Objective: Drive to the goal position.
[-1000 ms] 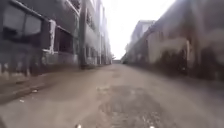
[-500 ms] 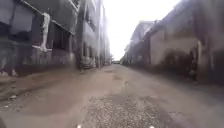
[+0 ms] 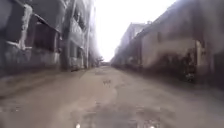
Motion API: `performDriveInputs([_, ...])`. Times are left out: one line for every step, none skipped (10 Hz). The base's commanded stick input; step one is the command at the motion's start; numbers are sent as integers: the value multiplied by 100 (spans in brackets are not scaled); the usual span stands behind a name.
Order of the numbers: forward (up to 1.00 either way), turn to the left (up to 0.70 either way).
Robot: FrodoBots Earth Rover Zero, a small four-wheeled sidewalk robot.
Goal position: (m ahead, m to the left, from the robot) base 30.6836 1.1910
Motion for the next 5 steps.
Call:
performDriveInputs([100,2])
performDriveInputs([100,2])
performDriveInputs([100,2])
performDriveInputs([100,2])
performDriveInputs([100,2])
